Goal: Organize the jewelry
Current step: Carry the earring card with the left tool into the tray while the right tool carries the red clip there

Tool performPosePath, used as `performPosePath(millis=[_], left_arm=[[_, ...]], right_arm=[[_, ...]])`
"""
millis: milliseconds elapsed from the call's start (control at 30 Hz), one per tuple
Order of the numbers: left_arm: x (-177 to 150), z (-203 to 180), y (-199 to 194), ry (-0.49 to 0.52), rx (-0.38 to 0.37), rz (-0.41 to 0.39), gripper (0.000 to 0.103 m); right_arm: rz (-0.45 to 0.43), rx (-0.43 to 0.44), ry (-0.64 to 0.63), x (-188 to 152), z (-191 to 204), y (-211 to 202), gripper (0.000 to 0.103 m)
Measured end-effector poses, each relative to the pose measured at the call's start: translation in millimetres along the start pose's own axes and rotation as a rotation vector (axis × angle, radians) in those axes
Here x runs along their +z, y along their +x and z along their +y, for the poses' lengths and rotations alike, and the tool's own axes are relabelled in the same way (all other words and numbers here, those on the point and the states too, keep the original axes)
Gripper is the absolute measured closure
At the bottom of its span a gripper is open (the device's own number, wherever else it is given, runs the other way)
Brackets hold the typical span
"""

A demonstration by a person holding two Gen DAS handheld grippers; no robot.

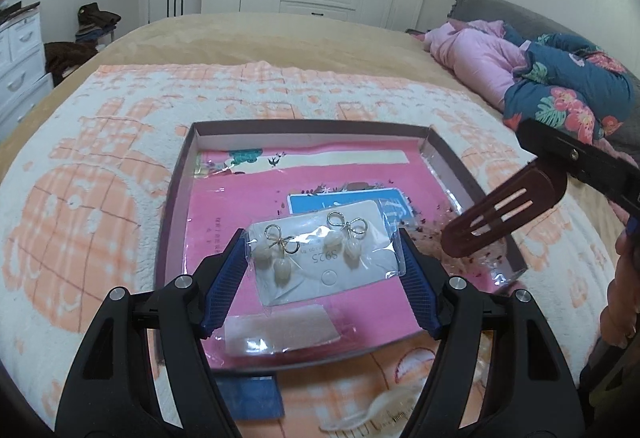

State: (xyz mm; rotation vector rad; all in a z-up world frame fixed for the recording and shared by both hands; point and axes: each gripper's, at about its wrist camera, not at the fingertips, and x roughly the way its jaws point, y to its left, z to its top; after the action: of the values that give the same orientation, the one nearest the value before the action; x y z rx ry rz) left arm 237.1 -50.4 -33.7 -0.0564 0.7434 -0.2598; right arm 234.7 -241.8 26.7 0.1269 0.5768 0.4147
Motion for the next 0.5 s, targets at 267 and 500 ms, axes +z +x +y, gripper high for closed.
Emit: performPosePath(millis=[267, 500], left_arm=[[-3, 4, 16, 0.01, 0.019, 0.026, 0.04], [-6, 4, 22, 0.018, 0.022, 0.038, 0.04]], right_arm=[[0.022, 0.05, 0.061, -1, -4, 30, 0.1], [0.05, 0.043, 0.131, -8, -25, 43, 0.1]])
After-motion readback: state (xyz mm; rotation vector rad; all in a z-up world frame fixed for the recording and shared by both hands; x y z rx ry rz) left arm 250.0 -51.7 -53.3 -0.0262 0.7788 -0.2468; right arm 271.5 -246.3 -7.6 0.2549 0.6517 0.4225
